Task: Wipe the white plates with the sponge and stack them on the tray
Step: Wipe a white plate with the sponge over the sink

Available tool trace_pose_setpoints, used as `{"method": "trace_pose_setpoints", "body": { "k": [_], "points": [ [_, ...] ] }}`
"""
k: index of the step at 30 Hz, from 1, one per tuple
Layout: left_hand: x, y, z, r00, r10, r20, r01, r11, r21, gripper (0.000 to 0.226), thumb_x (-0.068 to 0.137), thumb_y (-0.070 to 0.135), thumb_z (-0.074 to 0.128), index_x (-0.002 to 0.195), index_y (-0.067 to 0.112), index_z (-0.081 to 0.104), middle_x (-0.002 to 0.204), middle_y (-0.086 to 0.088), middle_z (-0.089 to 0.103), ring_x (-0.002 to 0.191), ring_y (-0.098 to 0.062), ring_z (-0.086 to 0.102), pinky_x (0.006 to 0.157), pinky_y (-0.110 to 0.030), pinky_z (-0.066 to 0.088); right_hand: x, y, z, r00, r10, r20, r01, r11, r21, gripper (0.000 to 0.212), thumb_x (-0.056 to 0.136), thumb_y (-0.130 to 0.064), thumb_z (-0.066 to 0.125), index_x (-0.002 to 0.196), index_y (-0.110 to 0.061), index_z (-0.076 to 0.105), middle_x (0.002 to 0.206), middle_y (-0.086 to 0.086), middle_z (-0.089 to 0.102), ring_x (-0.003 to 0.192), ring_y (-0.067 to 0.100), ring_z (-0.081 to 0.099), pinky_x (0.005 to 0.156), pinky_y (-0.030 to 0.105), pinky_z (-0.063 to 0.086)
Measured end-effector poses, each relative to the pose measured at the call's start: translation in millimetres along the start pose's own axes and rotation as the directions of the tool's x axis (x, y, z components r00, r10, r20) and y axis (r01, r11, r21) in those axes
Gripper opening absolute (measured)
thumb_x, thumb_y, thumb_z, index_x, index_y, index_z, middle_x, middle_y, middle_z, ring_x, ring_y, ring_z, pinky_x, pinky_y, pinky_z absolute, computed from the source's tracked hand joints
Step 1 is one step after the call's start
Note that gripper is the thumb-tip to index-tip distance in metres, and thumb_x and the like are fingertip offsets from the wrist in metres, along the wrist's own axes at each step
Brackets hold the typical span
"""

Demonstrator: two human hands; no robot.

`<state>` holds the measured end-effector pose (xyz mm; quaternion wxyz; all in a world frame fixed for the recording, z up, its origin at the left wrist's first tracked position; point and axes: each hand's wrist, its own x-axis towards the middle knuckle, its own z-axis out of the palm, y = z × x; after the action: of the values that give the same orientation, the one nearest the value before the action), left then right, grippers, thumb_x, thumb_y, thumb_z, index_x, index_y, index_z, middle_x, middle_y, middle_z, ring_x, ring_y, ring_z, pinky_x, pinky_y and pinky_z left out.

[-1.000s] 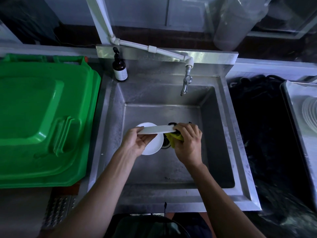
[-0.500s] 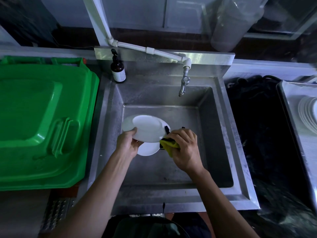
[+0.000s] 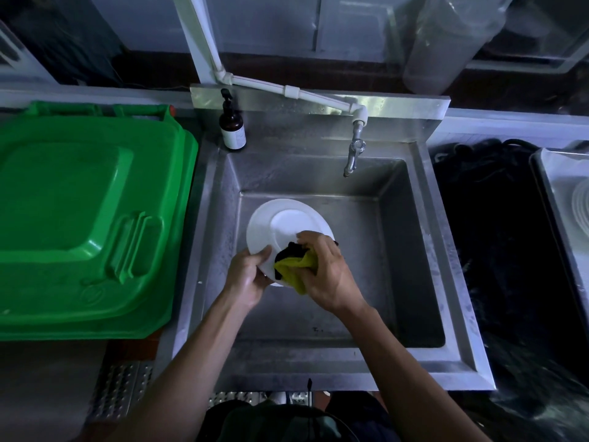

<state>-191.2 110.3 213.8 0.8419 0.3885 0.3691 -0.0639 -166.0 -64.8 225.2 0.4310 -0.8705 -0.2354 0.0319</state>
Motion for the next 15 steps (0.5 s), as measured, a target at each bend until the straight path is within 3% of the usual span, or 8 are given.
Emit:
{"method": "trace_pose_setpoints", "body": {
  "k": [2, 5, 7, 12, 15],
  "points": [
    [-4.3, -1.4, -1.4, 0.999, 0.017, 0.032, -0.017, 1.0, -0.003, 0.024, 0.094, 0.004, 0.059, 0.116, 0.003, 0.068, 0.11, -0.021, 0.074, 0.089, -0.032, 0.074, 0.077, -0.048, 0.06, -0.2, 3.2, 1.7, 0.999, -0.005, -0.045, 0.006, 1.0, 0.002, 0.039, 0.082, -0.023, 0.07, 0.119, -0.017, 0.058, 0.135, -0.007, 0.052, 0.126, 0.014, 0.045, 0.103, 0.046, 0.044],
    [-9.2, -2.3, -1.8, 0.999, 0.026, 0.032, -0.025, 0.999, -0.039, 0.026, 0.094, 0.005, 0.059, 0.119, 0.003, 0.067, 0.117, -0.023, 0.072, 0.095, -0.033, 0.072, 0.075, -0.044, 0.061, -4.6, 5.8, 5.9, 0.986, -0.087, -0.143, 0.057, 0.977, -0.204, 0.035, 0.089, -0.039, 0.067, 0.115, -0.017, 0.068, 0.139, 0.002, 0.054, 0.13, 0.026, 0.047, 0.106, 0.052, 0.037],
    [-11.2, -3.5, -0.2, 1.0, 0.027, 0.011, -0.027, 0.997, -0.07, 0.031, 0.094, 0.005, 0.058, 0.125, 0.002, 0.065, 0.121, -0.023, 0.07, 0.102, -0.035, 0.07, 0.077, -0.044, 0.06, -10.5, 1.7, 11.4, 0.982, -0.054, -0.179, -0.003, 0.954, -0.3, 0.039, 0.091, -0.044, 0.064, 0.123, -0.023, 0.066, 0.145, 0.004, 0.049, 0.135, 0.029, 0.042, 0.108, 0.053, 0.034],
    [-14.1, -3.5, 5.5, 0.999, 0.047, -0.01, -0.048, 0.991, -0.122, 0.036, 0.096, 0.007, 0.057, 0.131, 0.002, 0.062, 0.127, -0.022, 0.068, 0.112, -0.037, 0.066, 0.078, -0.041, 0.06, -21.5, -14.6, 31.0, 0.968, 0.124, -0.22, -0.161, 0.974, -0.16, 0.053, 0.095, -0.05, 0.054, 0.141, -0.024, 0.047, 0.155, 0.005, 0.034, 0.147, 0.028, 0.026, 0.115, 0.052, 0.029],
    [-17.1, -5.3, 8.6, 0.998, 0.055, 0.018, -0.053, 0.995, -0.09, 0.025, 0.096, 0.007, 0.058, 0.116, 0.005, 0.072, 0.122, -0.021, 0.071, 0.102, -0.033, 0.071, 0.073, -0.037, 0.06, -18.7, -19.7, 36.9, 0.962, 0.144, -0.234, -0.185, 0.969, -0.163, 0.054, 0.093, -0.051, 0.056, 0.134, -0.015, 0.054, 0.152, 0.011, 0.038, 0.144, 0.033, 0.029, 0.116, 0.053, 0.028]
  ]
}}
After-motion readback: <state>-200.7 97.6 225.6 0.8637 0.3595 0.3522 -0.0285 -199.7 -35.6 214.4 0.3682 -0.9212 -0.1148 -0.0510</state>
